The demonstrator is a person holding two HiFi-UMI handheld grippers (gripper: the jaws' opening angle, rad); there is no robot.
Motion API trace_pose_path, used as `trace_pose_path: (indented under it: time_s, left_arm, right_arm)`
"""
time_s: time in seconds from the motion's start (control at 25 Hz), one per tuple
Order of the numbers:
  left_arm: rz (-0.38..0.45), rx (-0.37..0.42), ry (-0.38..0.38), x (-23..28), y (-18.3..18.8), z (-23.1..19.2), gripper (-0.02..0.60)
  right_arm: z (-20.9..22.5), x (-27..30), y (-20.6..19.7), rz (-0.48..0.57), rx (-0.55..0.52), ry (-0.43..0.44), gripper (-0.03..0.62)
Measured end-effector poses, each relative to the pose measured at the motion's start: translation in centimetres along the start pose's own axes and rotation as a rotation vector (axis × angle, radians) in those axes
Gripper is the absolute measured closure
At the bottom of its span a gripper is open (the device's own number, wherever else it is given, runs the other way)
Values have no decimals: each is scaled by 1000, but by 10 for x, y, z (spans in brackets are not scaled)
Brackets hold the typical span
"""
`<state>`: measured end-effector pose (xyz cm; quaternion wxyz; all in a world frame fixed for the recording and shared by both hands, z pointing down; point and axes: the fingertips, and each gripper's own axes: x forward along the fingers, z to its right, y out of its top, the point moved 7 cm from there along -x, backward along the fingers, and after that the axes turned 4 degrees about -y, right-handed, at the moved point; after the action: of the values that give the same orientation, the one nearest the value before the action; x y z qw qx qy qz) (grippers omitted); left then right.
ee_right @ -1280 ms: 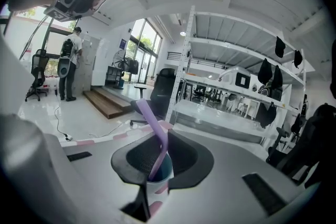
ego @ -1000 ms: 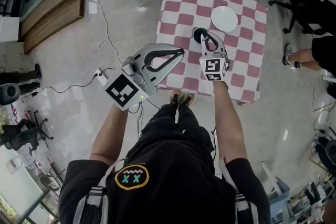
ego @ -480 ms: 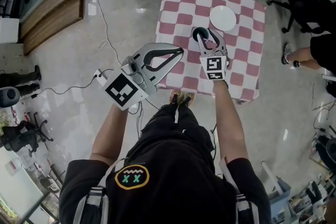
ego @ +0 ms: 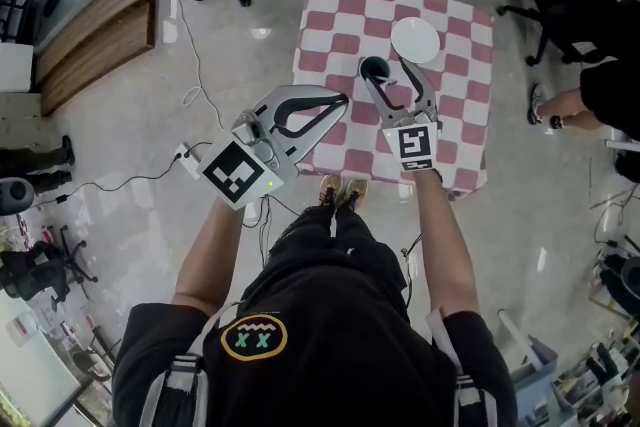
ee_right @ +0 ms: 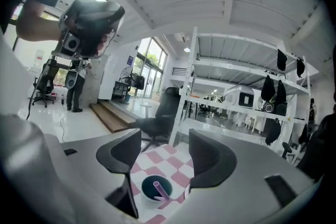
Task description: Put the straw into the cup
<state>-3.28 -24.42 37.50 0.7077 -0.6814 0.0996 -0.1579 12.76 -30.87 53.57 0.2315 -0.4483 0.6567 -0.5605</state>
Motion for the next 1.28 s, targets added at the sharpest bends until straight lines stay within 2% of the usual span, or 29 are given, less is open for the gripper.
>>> trace_pose_path:
  time_s: [0.28, 0.36, 0.52, 0.6, 0.72, 0.76, 1.08, 1.28]
  left_arm:
    - [17, 8, -10, -8, 6, 13, 563]
    - [22, 8, -13, -11, 8, 16, 563]
    - [37, 19, -24, -17, 14, 22, 563]
    - [40, 19, -28, -21, 17, 26, 563]
    - [40, 16, -37, -25, 18, 31, 563]
    - [44, 15, -42, -26, 18, 32, 563]
    - [52, -7, -76, -29, 20, 49, 563]
    - [65, 3, -91, -30, 23, 57, 563]
  right_arm:
    - [-15, -49, 48, 101, -112, 68, 279]
    - [-22, -66, 63, 108, -154, 98, 275]
    - [-34, -99, 87, 89, -174, 144, 273]
    - [-39, -114, 99, 106, -137, 148, 275]
    - [-45, -130, 118, 220, 77, 109, 286]
    - [-47, -133, 121, 229, 107, 110, 293]
    - [-54, -163, 143, 199, 132, 149, 394]
    - [-54, -179, 160, 204, 104, 137, 509]
